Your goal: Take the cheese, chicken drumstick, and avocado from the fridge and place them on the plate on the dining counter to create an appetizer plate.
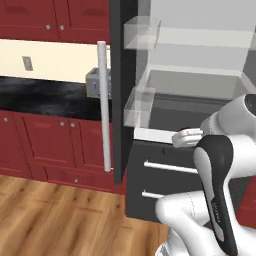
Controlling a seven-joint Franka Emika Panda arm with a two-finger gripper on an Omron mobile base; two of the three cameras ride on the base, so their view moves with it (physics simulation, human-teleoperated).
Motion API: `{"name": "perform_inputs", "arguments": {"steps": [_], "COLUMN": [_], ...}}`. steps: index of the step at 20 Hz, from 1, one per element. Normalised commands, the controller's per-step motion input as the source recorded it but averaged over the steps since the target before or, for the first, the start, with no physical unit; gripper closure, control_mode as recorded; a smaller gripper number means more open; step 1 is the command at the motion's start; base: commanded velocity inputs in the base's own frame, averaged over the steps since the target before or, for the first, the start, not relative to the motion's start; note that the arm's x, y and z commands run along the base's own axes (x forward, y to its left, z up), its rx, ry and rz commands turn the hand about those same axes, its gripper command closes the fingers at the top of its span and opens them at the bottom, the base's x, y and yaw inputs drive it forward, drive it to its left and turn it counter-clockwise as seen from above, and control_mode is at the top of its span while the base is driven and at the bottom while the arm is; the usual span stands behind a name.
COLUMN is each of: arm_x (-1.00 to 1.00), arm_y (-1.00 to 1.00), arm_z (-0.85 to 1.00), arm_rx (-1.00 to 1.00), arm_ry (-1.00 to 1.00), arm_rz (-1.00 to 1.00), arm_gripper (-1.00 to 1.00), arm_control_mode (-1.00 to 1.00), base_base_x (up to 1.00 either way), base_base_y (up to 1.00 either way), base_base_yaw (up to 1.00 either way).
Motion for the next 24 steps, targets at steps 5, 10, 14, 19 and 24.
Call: {"name": "perform_inputs", "arguments": {"steps": [5,10,14,19,24], "arm_x": [0.0,0.0,0.0,0.0,0.0], "arm_y": [0.0,0.0,0.0,0.0,0.0], "arm_z": [0.0,0.0,0.0,0.0,0.0], "arm_rx": [0.0,0.0,0.0,0.0,0.0], "arm_ry": [0.0,0.0,0.0,0.0,0.0], "arm_rz": [0.0,0.0,0.0,0.0,0.0], "arm_gripper": [1.0,1.0,1.0,1.0,1.0], "arm_control_mode": [1.0,1.0,1.0,1.0,1.0], "base_base_x": [-0.43,-0.53,-0.56,-0.43,-0.91], "base_base_y": [-0.04,0.0,0.0,-0.06,-0.1], "base_base_yaw": [0.55,0.56,0.56,0.62,0.58]}}
